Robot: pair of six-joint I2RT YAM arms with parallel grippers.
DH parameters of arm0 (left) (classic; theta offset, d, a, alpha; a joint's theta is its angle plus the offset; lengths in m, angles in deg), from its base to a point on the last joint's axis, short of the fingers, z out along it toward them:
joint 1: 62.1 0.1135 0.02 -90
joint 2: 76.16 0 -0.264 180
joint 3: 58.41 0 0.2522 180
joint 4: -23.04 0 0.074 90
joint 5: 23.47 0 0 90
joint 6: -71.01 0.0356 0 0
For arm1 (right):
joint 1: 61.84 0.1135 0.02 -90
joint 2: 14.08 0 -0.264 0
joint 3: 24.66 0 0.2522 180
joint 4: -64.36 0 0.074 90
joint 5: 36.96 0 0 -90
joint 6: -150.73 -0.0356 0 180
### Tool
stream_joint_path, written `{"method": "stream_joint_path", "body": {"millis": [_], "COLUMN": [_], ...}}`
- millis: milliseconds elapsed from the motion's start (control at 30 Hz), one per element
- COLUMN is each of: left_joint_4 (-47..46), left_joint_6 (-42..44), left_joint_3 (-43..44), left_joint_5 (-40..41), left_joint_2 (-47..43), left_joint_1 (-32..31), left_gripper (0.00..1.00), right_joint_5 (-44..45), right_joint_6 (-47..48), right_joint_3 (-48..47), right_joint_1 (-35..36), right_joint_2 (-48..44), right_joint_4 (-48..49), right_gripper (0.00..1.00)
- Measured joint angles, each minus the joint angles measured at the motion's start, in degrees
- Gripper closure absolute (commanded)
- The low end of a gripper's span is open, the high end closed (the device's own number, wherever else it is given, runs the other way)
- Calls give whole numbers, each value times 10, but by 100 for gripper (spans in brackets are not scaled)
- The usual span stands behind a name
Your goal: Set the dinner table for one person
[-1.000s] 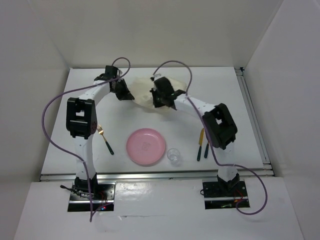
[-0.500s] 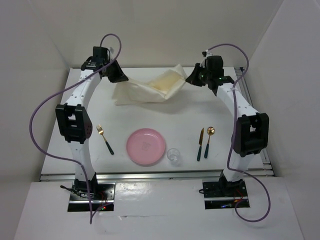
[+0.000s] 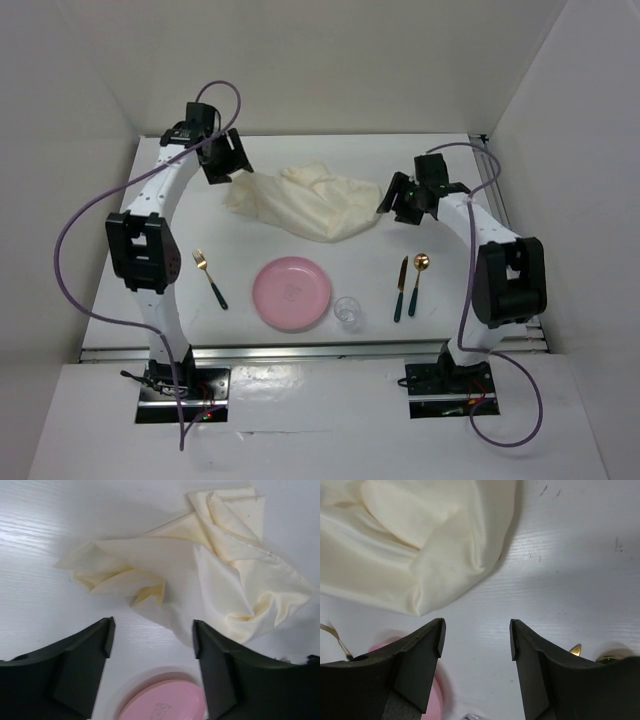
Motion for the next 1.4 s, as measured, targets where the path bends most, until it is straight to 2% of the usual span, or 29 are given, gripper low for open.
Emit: {"method": "stream_joint_path", "body": {"millis": [33,67,100,167,200,233,267,300,333,400,567,700,733,967,1100,1200,1233,1300,1333,1400], "left_joint_4": [1,-4,-9,-20,-31,-45,-62,-81,-95,-121,-168,-215,-223,-254,-259,-261,-261,-260,-260,-258], "left_joint_6": [-2,-2,-3,-2,-7,-8,-10,-13,-18,-26,-36,-34,-33,-20,-17,-17,-17,-16,-15,-14], "left_joint_3": [-13,-32,-57,-123,-155,-197,-238,-282,-314,-360,-388,-387,-383,-300,-249,-231,-228,-227,-227,-227], "left_joint_5": [9,18,28,44,46,43,38,27,14,-10,-35,-44,-46,-54,-62,-66,-68,-75,-78,-84], "left_joint_2": [-23,-49,-79,-144,-170,-198,-219,-236,-241,-227,-150,-116,-106,-5,31,44,47,51,52,52], "left_joint_1": [0,0,0,0,0,1,1,2,2,1,-9,-16,-17,-19,-22,-28,-31,-36,-38,-40], "left_gripper": [30,42,71,90,90,87,78,65,41,28,26,23,22,18,18,27,39,56,78,100], "right_joint_5": [8,17,25,42,47,49,50,50,47,39,20,9,8,-12,-30,-42,-46,-56,-60,-67], "right_joint_6": [1,2,4,11,14,17,20,22,24,28,30,30,30,31,35,38,39,40,42,43], "right_joint_3": [0,-2,-5,-20,-28,-38,-52,-64,-77,-100,-112,-112,-113,-116,-154,-186,-193,-200,-202,-205], "right_joint_1": [0,-1,-2,-2,-2,-3,-5,-5,-6,-9,-13,-15,-16,-35,-46,-50,-50,-50,-50,-50], "right_joint_2": [-16,-33,-45,-57,-55,-49,-37,-25,-8,28,88,95,95,98,134,177,193,218,228,246], "right_joint_4": [1,2,4,4,4,4,3,2,2,2,-9,-18,-18,-19,-22,-21,-20,-22,-22,-22], "right_gripper": [35,36,36,36,34,33,31,30,28,21,18,17,14,9,9,9,10,12,15,19]}}
